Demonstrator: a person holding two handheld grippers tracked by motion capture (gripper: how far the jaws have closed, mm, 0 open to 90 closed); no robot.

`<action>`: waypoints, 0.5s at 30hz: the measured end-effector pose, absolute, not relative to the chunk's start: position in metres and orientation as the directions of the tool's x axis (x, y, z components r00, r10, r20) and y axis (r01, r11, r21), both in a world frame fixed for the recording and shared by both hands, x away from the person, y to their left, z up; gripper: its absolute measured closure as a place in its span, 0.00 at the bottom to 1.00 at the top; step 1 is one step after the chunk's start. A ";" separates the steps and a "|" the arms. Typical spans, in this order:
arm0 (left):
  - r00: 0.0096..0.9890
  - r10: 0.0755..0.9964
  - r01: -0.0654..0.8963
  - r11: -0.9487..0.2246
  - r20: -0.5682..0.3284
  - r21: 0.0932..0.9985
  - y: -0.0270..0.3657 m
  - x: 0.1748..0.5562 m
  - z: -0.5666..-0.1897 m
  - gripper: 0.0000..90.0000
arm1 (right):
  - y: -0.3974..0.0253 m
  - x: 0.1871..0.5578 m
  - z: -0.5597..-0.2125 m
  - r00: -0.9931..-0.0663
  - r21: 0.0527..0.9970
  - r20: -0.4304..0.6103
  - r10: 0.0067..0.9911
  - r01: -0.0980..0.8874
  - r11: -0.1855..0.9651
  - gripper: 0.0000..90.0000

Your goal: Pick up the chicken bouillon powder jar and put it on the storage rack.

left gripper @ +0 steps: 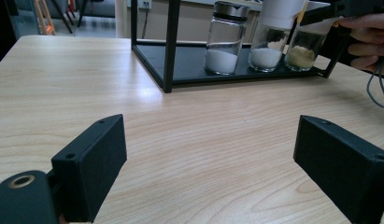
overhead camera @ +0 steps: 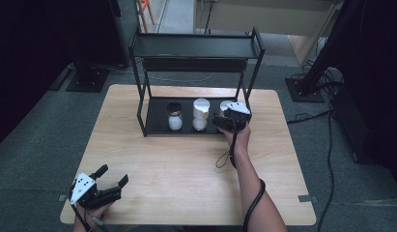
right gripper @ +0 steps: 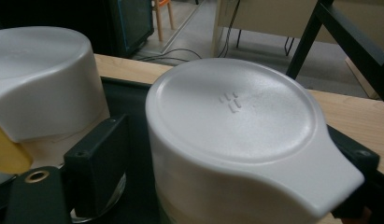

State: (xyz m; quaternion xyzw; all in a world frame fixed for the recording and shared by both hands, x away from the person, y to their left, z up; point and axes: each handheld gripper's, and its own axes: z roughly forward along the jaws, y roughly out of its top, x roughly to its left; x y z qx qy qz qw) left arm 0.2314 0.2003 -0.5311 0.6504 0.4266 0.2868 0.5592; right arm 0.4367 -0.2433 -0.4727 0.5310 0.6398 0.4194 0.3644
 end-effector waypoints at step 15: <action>0.474 0.874 0.233 -0.011 -0.103 0.973 0.200 0.231 -0.531 0.11 | -0.249 0.419 -0.474 -0.214 0.928 -0.016 0.977 0.360 0.094 0.13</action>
